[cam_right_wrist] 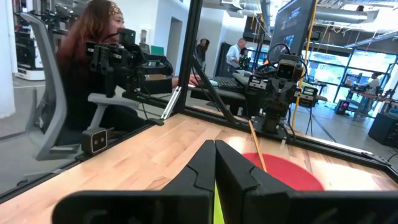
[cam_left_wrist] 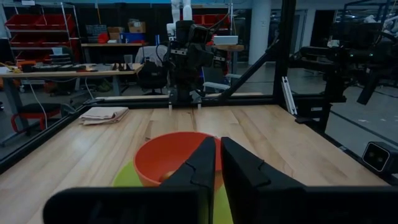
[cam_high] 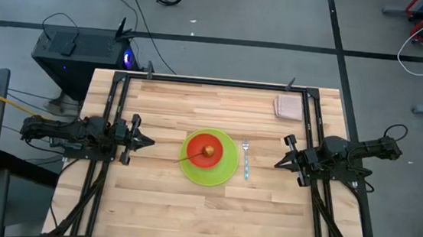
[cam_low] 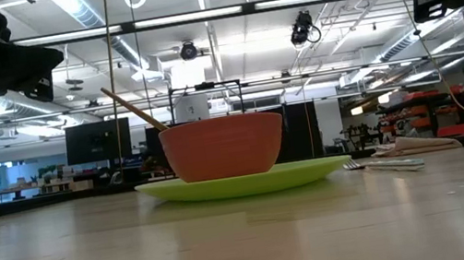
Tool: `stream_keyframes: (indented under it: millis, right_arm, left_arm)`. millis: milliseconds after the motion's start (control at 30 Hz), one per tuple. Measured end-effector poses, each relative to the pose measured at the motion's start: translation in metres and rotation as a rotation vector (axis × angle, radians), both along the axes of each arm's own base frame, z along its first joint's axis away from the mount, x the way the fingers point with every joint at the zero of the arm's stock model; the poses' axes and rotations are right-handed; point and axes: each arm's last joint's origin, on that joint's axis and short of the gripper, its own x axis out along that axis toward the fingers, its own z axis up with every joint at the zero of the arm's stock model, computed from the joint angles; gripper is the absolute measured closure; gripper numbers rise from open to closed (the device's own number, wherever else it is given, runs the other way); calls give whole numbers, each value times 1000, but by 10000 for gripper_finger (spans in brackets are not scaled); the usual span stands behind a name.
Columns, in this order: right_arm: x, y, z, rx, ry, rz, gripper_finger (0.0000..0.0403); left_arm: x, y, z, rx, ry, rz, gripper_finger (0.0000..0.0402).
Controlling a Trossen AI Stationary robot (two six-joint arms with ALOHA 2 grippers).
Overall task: Pick and place plate/cup/fork/spoon on tray
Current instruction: Return to Home Position
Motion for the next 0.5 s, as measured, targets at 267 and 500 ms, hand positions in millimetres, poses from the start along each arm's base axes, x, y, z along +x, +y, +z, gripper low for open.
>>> stream_keyframes:
  millis: [267, 500]
  right_arm:
    - [0, 0, 0, 0, 0, 0, 389]
    - [0, 0, 0, 0, 0, 0, 389]
  left_arm:
    - [0, 0, 0, 0, 0, -1, 378]
    - [0, 0, 0, 0, 0, 0, 370]
